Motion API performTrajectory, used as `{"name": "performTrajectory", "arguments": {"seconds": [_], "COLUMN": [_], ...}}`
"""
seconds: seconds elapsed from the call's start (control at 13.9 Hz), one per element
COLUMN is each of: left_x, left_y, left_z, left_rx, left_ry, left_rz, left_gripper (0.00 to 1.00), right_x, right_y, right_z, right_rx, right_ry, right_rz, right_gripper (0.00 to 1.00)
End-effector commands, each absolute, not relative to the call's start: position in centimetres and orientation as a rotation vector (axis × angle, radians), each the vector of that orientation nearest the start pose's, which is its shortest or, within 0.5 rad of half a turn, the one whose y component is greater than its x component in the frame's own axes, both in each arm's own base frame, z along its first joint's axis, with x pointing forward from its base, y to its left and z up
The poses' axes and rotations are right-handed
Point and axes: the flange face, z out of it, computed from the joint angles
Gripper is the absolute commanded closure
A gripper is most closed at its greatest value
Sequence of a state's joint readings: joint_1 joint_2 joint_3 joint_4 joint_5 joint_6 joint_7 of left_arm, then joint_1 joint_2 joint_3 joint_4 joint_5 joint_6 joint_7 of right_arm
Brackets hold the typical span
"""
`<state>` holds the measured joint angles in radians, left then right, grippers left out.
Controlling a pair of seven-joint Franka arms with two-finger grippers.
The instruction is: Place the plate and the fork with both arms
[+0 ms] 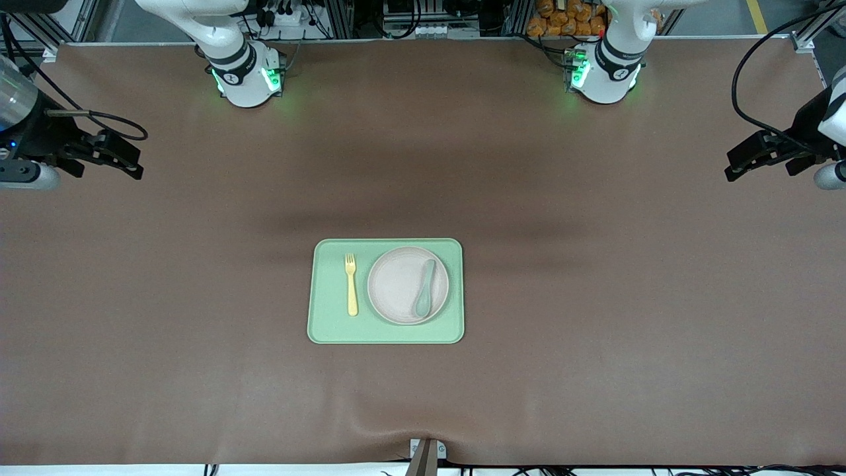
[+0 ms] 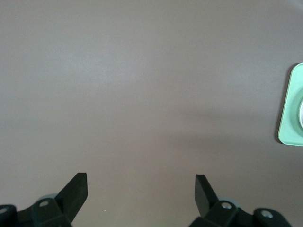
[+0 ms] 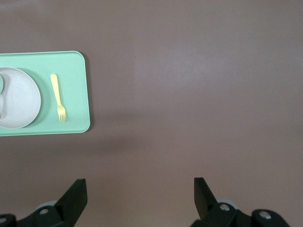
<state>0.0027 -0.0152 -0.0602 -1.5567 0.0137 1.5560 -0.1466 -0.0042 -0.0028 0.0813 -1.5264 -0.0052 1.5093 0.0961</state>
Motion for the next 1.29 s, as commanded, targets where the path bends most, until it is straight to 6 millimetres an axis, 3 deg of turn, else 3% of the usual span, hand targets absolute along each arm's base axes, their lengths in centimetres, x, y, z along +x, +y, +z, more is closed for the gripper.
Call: {"name": "performTrajectory", "arguments": {"seconds": [0.0,0.14,0.43,0.65,1.22], "left_x": [53.9,54.0,54.2,54.3,54.4], "left_y": [-2.9,-2.8,-2.2,-1.0,-0.8], "left_z": [64.1,64.1,64.3,64.7,65.0], "left_rx": [-3.126,-3.126,-3.128,-3.126,-3.128], "left_ry": [-0.116,-0.118,-0.135,-0.168,-0.176], "left_rz": [-0.026,-0.028,-0.035,-0.044,-0.056], "left_gripper": [0.00,0.00,0.00,0.00,0.00], "right_x": [55.1,55.9,55.9,55.8,55.9], "right_y": [2.3,-0.2,0.4,1.5,1.3], "right_z": [64.8,64.3,65.8,65.8,65.8], "right_rx": [-3.144,-3.115,-3.119,-3.117,-3.115], "right_ry": [0.010,0.074,0.055,0.038,0.040], "right_rz": [-0.005,0.003,-0.038,-0.037,-0.037], "right_gripper": [0.00,0.00,0.00,0.00,0.00]}}
